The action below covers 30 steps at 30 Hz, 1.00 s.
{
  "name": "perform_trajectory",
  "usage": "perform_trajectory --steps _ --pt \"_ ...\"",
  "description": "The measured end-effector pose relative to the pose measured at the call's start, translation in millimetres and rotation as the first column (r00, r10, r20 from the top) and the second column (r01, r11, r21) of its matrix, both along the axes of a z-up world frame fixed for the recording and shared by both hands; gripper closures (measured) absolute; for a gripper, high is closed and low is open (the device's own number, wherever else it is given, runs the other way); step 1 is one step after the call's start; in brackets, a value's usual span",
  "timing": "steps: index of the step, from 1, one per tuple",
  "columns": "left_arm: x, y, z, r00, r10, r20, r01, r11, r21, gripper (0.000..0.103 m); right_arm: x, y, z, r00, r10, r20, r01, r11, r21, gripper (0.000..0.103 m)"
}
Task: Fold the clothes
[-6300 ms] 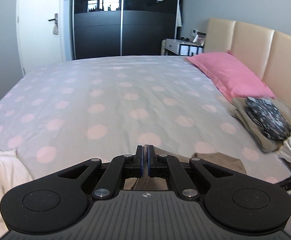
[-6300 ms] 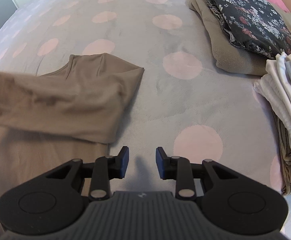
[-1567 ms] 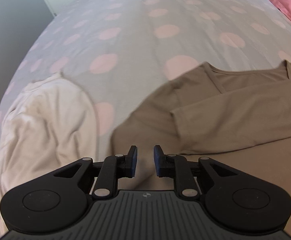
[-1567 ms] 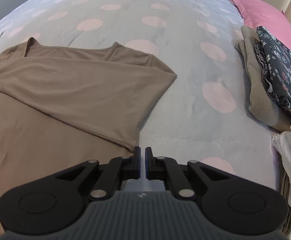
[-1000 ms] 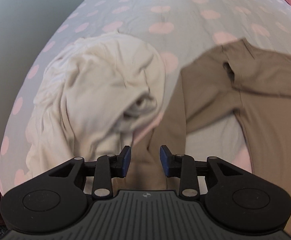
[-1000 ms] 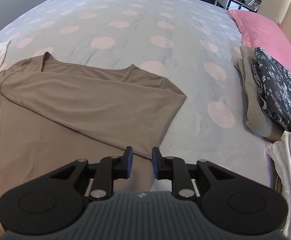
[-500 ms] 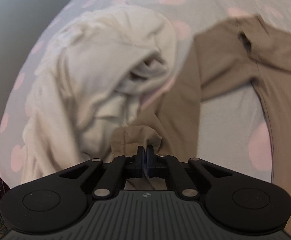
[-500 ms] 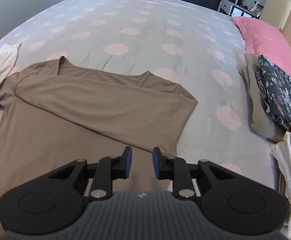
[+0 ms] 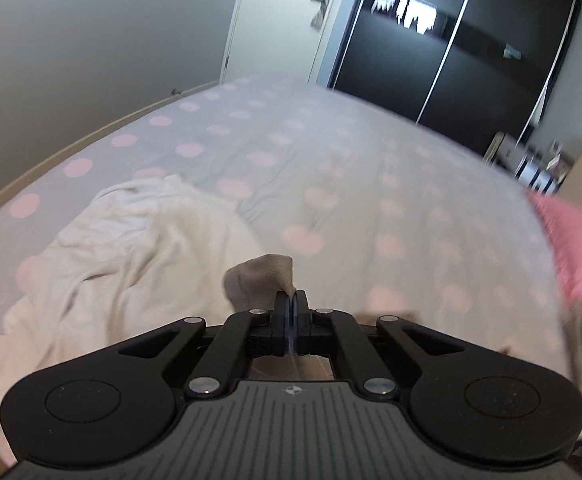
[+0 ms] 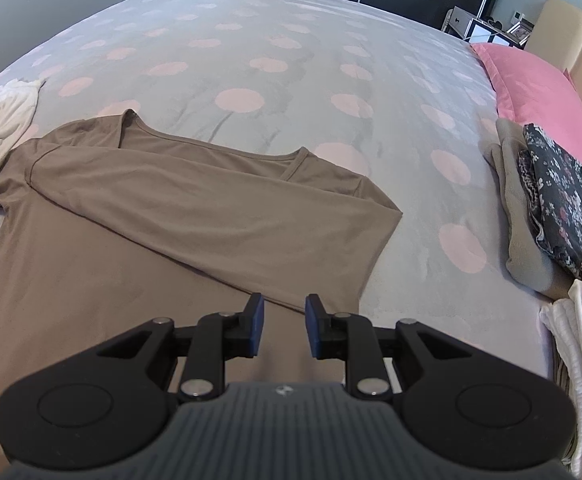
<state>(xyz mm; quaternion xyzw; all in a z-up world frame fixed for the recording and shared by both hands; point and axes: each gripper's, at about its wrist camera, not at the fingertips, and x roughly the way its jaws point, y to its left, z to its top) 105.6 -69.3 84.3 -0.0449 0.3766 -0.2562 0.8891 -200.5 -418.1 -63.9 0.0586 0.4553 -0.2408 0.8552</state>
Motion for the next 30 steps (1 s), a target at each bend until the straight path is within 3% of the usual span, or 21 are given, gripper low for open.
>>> perform_trajectory --steps 3,7,13,19,27,30 --pt "-2.5 -16.8 17.4 1.0 0.017 -0.008 -0.017 0.993 -0.116 0.103 1.1 0.7 0.9 1.0 0.006 0.004 -0.006 1.0 -0.005 0.078" --pt "-12.7 -54.8 26.0 1.0 -0.009 -0.008 0.008 0.989 -0.148 0.103 0.2 0.3 1.9 1.0 0.007 0.009 -0.007 1.0 -0.013 0.078" --pt "-35.3 -120.3 10.0 0.99 -0.133 -0.044 0.128 0.988 -0.088 0.103 -6.4 -5.5 6.5 1.0 -0.009 0.026 0.01 1.0 -0.01 0.078" --pt "-70.4 -175.7 -19.6 0.962 -0.267 -0.062 0.268 0.963 0.008 0.103 -12.5 -11.6 10.9 0.999 -0.026 0.045 0.026 1.0 -0.003 0.078" --pt "-114.7 -208.3 -73.6 0.898 -0.415 -0.145 0.439 0.868 0.234 0.103 -14.4 -12.7 11.1 0.999 -0.022 0.044 0.022 1.0 0.004 0.078" --pt "-120.9 -206.8 -79.9 0.874 -0.454 -0.174 0.485 0.84 0.244 0.1 -13.4 -11.2 11.2 0.999 -0.019 0.045 0.019 1.0 0.004 0.078"
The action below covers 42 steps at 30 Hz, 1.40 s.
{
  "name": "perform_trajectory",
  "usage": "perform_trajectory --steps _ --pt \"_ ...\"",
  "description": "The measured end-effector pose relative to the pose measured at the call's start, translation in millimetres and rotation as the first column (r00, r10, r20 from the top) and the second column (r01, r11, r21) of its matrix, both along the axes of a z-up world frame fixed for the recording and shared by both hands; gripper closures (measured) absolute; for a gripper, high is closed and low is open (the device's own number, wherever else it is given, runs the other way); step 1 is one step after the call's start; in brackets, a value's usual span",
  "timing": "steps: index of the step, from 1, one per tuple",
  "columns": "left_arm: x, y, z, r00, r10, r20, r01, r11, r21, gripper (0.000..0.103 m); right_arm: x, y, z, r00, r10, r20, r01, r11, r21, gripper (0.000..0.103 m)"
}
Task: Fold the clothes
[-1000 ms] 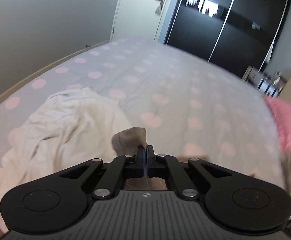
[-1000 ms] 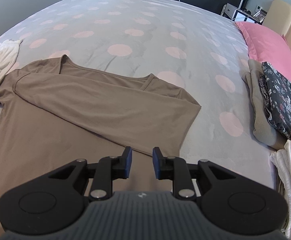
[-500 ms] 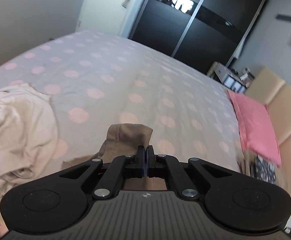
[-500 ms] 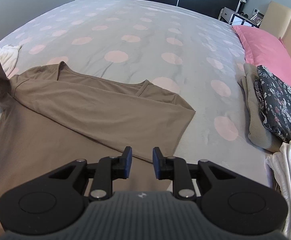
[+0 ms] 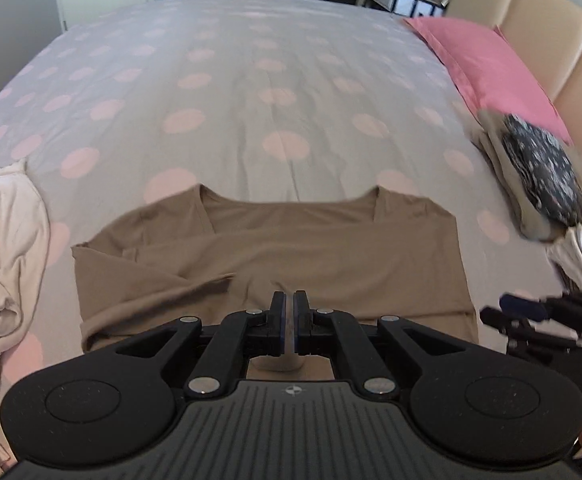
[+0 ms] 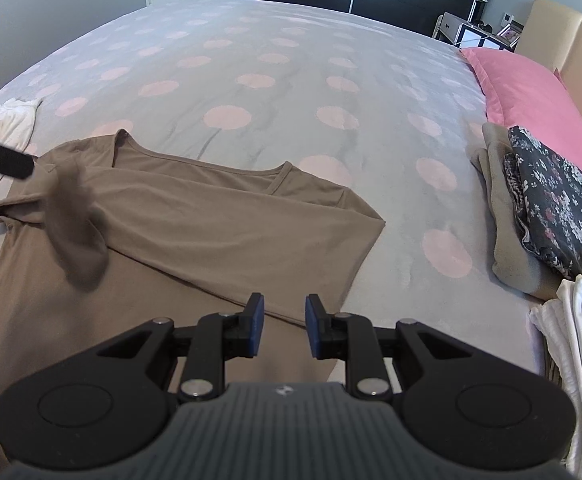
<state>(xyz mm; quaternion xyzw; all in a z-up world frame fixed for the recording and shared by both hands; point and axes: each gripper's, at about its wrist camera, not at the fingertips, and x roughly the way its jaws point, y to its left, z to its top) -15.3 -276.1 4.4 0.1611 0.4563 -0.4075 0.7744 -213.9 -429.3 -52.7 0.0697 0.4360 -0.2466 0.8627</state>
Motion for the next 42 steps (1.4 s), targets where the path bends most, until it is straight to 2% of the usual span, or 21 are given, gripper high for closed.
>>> perform_trajectory --steps 3,8,12,16,24,28,30,34,36,38,40,42 --pt "-2.0 5.1 -0.5 1.0 -0.027 -0.006 0.027 1.0 0.006 0.089 2.5 3.0 -0.6 1.0 0.009 0.0 -0.009 1.0 0.005 0.077" --pt "13.4 18.5 -1.6 0.999 0.01 0.044 -0.011 0.999 0.034 0.088 11.1 11.0 -1.9 0.999 0.039 0.01 -0.04 0.998 0.057 0.077" --pt "38.3 37.4 -8.9 0.993 0.069 0.094 -0.075 0.995 0.062 0.088 23.2 19.2 -1.8 0.997 0.073 0.033 -0.076 0.992 0.102 0.077" --pt "60.5 51.2 -23.6 0.986 0.111 0.121 -0.126 0.985 0.119 0.088 40.6 26.0 -1.2 0.993 0.105 0.055 -0.112 0.985 0.128 0.075" --pt "69.6 49.2 -50.3 0.987 0.024 0.16 -0.056 0.979 0.196 0.088 88.1 37.1 -4.3 0.976 0.192 0.099 -0.208 0.959 0.193 0.073" --pt "65.9 40.6 -65.8 0.983 -0.055 0.176 0.014 0.973 0.229 0.088 111.7 39.1 -13.4 0.97 0.223 0.094 -0.238 0.949 0.209 0.065" --pt "63.6 35.4 -74.9 0.978 -0.09 0.189 0.039 0.965 0.259 0.088 122.1 37.5 -20.1 0.971 0.224 0.086 -0.238 0.946 0.222 0.065" --pt "64.6 28.9 -92.6 0.967 -0.127 0.22 0.049 0.943 0.328 0.088 135.8 32.0 -33.2 0.973 0.215 0.089 -0.23 0.941 0.249 0.066" --pt "69.4 29.4 -95.6 0.972 -0.108 0.21 0.032 0.942 0.335 0.088 137.4 29.8 -36.7 0.972 0.215 0.096 -0.233 0.932 0.277 0.066" --pt "73.0 30.6 -96.3 0.975 -0.088 0.202 0.016 0.942 0.334 0.09 137.6 28.2 -39.2 0.97 0.218 0.103 -0.24 0.921 0.308 0.072" --pt "75.5 32.6 -94.7 0.978 -0.067 0.196 0.0 0.946 0.325 0.095 135.9 29.2 -38.9 0.968 0.229 0.102 -0.25 0.915 0.318 0.088" --pt "75.3 34.1 -93.3 0.977 -0.068 0.2 0.0 0.947 0.321 0.103 132.1 31.4 -35.8 0.965 0.24 0.105 -0.261 0.916 0.304 0.096"
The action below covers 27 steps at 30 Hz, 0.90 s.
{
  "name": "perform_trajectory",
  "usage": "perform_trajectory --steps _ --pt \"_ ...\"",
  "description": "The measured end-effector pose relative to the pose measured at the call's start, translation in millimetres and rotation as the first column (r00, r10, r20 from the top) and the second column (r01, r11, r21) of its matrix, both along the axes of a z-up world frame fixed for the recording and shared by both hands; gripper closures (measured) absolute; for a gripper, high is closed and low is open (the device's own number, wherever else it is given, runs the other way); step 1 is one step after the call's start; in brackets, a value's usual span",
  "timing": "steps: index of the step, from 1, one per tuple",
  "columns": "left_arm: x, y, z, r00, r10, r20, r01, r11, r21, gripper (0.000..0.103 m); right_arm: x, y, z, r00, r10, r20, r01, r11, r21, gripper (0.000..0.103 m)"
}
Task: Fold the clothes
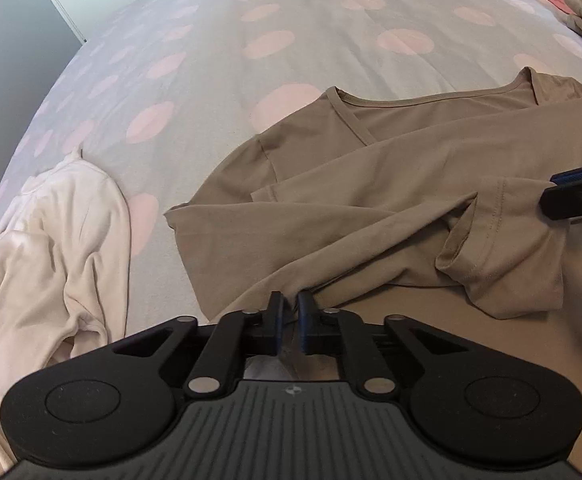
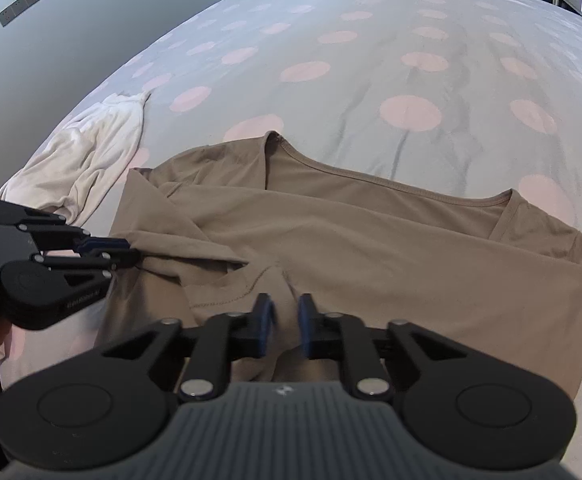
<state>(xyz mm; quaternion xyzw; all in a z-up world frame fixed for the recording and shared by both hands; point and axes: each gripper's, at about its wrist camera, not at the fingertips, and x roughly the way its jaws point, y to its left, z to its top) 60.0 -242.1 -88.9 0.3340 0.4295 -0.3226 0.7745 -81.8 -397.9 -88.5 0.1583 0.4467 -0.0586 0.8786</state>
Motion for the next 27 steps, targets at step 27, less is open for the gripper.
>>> perform_trajectory --steps 27 --pt "-42.4 70.2 -2.2 0.999 -0.033 -0.041 0.033 0.999 -0.002 0.103 -104.9 42.8 25.9 0.92 0.386 0.064 -0.371 0.913 -0.169 0.097"
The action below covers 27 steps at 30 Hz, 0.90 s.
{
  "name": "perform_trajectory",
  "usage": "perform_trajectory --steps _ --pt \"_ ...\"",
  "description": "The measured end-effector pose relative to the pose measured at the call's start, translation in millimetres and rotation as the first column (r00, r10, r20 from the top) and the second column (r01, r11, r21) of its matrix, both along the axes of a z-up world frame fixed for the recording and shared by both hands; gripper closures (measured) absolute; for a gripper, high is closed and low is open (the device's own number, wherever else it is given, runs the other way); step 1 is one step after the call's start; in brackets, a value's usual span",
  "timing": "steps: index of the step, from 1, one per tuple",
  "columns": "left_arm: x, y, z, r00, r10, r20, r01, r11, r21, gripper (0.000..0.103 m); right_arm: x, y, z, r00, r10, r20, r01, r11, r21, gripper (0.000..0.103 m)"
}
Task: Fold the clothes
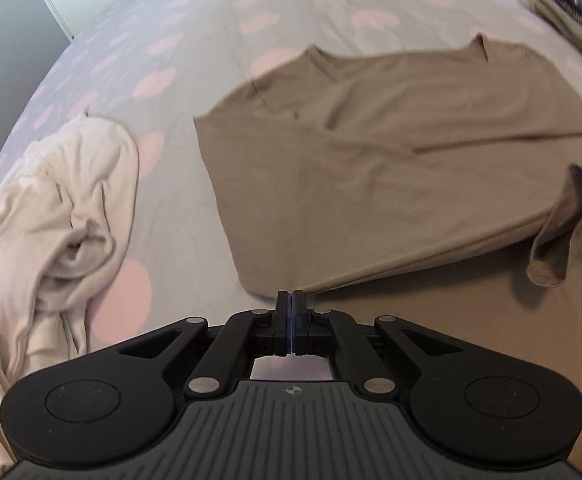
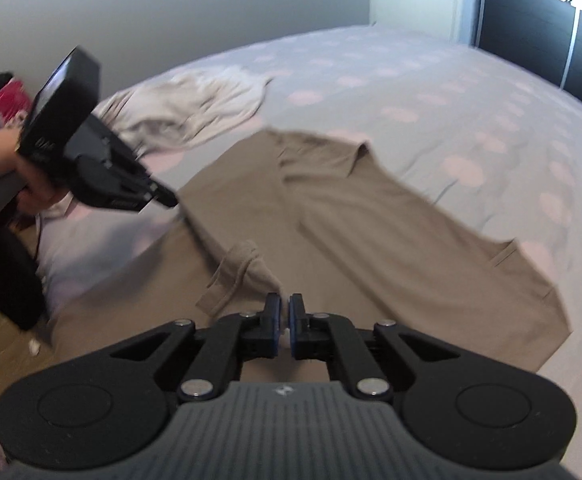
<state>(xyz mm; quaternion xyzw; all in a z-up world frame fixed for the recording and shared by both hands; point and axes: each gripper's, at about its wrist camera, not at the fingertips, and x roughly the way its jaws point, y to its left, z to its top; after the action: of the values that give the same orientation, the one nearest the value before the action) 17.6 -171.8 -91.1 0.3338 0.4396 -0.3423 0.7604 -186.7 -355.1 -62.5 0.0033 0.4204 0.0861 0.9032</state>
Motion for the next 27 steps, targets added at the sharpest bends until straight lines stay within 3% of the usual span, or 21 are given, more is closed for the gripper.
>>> perform_trajectory --steps 5,8,12,15,20,25,26,27 --pt "3.8 9.3 -17.6 1.0 0.026 0.008 -0.026 0.997 0.068 0.103 -10.8 23.3 -19.5 0.995 0.082 -0.06 -0.081 0.997 0.011 0.093" --pt "7.2 13.3 -9.0 0.999 0.04 -0.003 -0.04 0.999 0.035 0.103 -17.8 29.7 -22.0 0.99 0.116 -0.075 -0.114 0.993 0.034 0.085" --pt "5.1 11.6 4.2 0.999 0.032 -0.016 -0.032 0.999 -0.007 0.103 -21.2 19.5 -18.8 0.997 0.052 -0.063 -0.048 0.997 0.064 0.082" --pt "-0.4 6.1 7.4 0.999 0.017 -0.029 -0.018 1.0 -0.023 0.103 -16.2 -0.4 -20.5 0.993 -0.073 -0.096 0.087 0.985 0.147 0.075" --pt "-9.9 -2.6 11.3 0.999 -0.008 -0.039 0.005 0.998 -0.063 0.103 -3.3 -25.9 -36.2 0.94 -0.274 -0.204 0.326 0.898 0.296 0.074" --pt "-14.5 -7.7 13.6 0.998 -0.019 -0.052 0.014 0.994 -0.11 0.103 12.9 -33.0 -58.9 0.866 -0.367 -0.338 0.483 0.789 0.38 0.074" --pt "-14.7 -8.3 13.3 0.998 -0.023 -0.056 0.017 0.993 -0.115 0.103 16.1 -32.2 -61.8 0.854 -0.381 -0.354 0.502 0.781 0.372 0.075" --pt "-14.9 -8.7 12.9 0.998 -0.026 -0.056 0.019 0.993 -0.12 0.102 19.0 -30.7 -63.0 0.849 -0.391 -0.356 0.51 0.784 0.354 0.084"
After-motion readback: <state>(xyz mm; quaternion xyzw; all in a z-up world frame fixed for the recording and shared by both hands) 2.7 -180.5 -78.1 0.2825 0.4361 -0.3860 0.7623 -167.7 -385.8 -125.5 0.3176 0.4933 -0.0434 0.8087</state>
